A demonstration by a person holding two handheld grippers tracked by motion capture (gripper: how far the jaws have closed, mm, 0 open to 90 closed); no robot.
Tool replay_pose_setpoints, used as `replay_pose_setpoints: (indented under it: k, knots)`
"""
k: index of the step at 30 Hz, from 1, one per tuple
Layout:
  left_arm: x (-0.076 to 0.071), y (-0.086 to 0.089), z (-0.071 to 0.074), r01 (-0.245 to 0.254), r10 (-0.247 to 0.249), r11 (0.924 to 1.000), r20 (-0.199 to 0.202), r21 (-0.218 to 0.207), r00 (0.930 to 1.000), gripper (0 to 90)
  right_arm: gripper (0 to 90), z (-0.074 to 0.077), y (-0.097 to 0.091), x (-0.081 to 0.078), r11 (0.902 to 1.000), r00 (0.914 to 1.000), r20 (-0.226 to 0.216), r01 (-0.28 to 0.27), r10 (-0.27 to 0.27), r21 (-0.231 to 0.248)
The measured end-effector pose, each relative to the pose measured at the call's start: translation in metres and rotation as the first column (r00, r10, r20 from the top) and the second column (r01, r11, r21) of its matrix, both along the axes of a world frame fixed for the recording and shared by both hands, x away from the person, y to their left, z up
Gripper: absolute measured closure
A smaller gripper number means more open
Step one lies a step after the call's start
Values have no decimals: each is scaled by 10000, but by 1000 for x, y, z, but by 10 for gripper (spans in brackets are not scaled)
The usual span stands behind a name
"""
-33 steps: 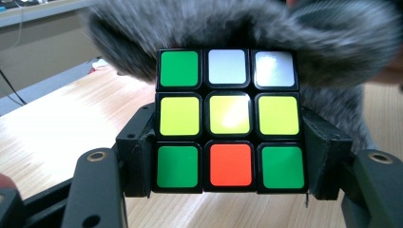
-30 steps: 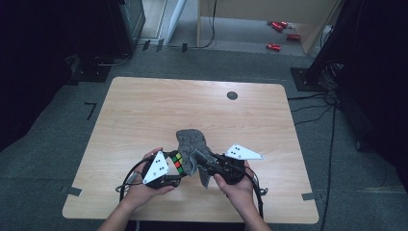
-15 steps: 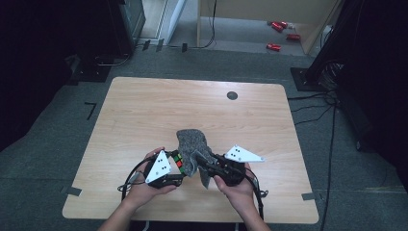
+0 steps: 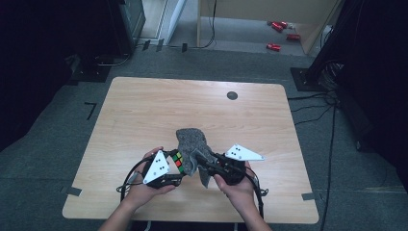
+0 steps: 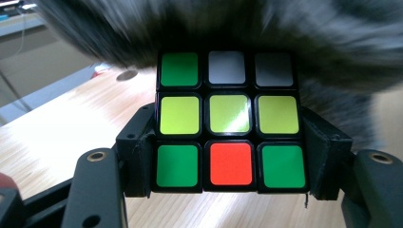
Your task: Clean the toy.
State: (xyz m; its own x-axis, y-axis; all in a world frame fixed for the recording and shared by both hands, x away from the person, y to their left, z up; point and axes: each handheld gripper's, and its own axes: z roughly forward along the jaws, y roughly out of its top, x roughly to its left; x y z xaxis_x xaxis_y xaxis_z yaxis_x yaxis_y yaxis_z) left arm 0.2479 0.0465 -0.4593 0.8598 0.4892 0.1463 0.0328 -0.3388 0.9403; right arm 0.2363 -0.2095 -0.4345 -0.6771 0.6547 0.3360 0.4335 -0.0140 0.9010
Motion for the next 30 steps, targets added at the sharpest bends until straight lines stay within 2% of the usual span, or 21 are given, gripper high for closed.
replay_pose_setpoints:
  k: [1, 4, 6, 8, 11, 13, 14, 15, 17, 19, 21, 22, 23, 24, 26, 27, 28, 29, 30]
  knots:
    - [0, 2, 1, -5, 5, 9999, -9, -111, 10000, 348, 658, -7, -5, 6, 9996, 9994, -257, 227, -232, -180]
    - [2, 5, 1, -63, 62, 9999, -38, -121, 10000, 348, 657, -14, -9, 11, 9991, 9967, -705, 394, -404, -152]
    - [2, 4, -1, -53, 52, 9999, -57, -86, 10000, 348, 657, -13, -7, 10, 9990, 9969, -669, 405, -418, -214]
    - [2, 3, -1, 5, -5, 10000, -86, 15, 10000, 348, 656, -8, -4, 6, 9992, 9987, -387, 316, -326, -252]
    - [0, -1, -2, 123, -123, 9998, -6, 136, 9999, 348, 655, 3, 3, -2, 10000, 9999, 149, -64, 64, -45]
    - [-1, -1, 0, 99, -100, 9999, 96, 65, 9999, 348, 653, 6, 4, -4, 9999, 9996, 262, -70, 72, -92]
    - [-1, 0, 1, 100, -100, 9999, 64, 52, 9999, 348, 651, 5, 3, -3, 10000, 9998, 203, -84, 83, 22]
    - [-1, 0, 2, 71, -71, 10000, 54, -1, 10000, 348, 650, -1, -2, 2, 9999, 9999, -37, 110, -110, -30]
    - [-1, 2, 3, -14, 14, 9999, 50, -122, 10000, 348, 650, -5, -4, 5, 9994, 9994, -175, 300, -303, -172]
    - [1, 3, 3, -8, 8, 9997, -7, -249, 10000, 348, 653, -12, -9, 8, 9989, 9976, -504, 459, -465, -114]
    - [2, 2, 1, 62, -63, 9998, -71, -206, 10000, 348, 656, -9, -8, 6, 9987, 9981, -391, 479, -486, -164]
    - [2, 0, 0, 142, -143, 9999, -97, -75, 9999, 348, 655, -2, -3, 1, 9998, 9998, 26, 183, -183, -128]
    - [1, -2, -2, 179, -178, 9997, -35, 138, 9998, 348, 655, -2, -3, 1, 9998, 9998, 26, 183, -183, -128]
    - [0, -4, -2, 182, -183, 9996, 38, 236, 9998, 348, 655, 2, 0, -2, 10000, 9997, 250, -25, 27, -96]
    - [-2, -6, -2, 145, -148, 9994, 116, 313, 9998, 348, 656, 6, 5, -5, 9990, 9989, 467, 78, -58, -429]
    - [-2, -6, -1, 122, -126, 9996, 170, 239, 9998, 348, 656, 5, 4, -4, 9993, 9990, 430, 100, -84, -360]
    - [-2, -4, 0, 122, -124, 9998, 167, 134, 9998, 348, 657, -2, -2, 1, 9992, 9995, 116, 294, -291, -282]
    - [-1, -2, 1, 92, -92, 10000, 117, 3, 9999, 348, 657, -2, -2, 1, 9992, 9995, 116, 294, -291, -282]
    - [-1, 0, 2, 49, -48, 9999, 88, -90, 9999, 348, 658, -6, -5, 4, 9985, 9990, -99, 434, -438, -335]
